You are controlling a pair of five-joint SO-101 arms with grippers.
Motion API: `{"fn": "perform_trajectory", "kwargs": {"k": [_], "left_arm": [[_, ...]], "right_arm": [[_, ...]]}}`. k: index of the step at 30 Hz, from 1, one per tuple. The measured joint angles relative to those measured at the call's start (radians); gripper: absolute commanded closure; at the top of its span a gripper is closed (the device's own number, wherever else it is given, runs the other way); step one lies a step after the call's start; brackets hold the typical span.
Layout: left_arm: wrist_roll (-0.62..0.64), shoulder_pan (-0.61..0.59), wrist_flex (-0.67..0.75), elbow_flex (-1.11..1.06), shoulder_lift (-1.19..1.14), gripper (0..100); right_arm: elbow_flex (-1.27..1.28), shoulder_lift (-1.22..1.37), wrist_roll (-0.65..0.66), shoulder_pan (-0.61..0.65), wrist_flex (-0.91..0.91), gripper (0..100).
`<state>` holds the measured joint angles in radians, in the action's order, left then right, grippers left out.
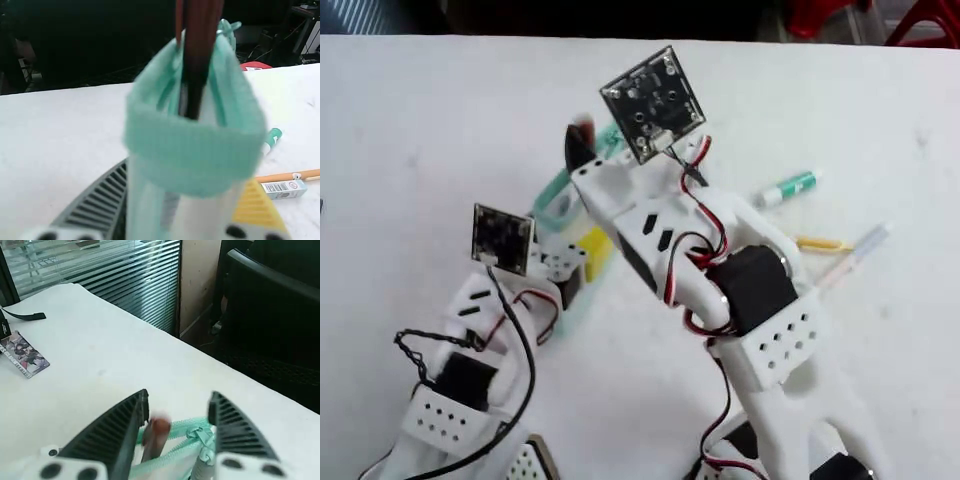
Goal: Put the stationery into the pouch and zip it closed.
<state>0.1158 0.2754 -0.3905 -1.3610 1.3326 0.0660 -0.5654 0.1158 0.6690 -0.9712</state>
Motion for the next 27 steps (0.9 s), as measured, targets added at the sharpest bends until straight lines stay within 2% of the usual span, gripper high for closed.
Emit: {"fn": "perform_trajectory", "kwargs": {"k": [11,16,27], "left_arm": [[0.0,-0.002,0.0,-0.002,0.0,76],[0.0,-0.002,0.0,-0.002,0.0,76],[0.0,-0.002,0.0,-0.002,0.002,77]], "right_arm": [[0.003,0.0,0.074,-0.002,0.009,83.2],[0.02,0.018,0.077,-0.002,0.006,97.7],[0.023,0.092,0.083,-0.035,-0.083,98.2]]}}
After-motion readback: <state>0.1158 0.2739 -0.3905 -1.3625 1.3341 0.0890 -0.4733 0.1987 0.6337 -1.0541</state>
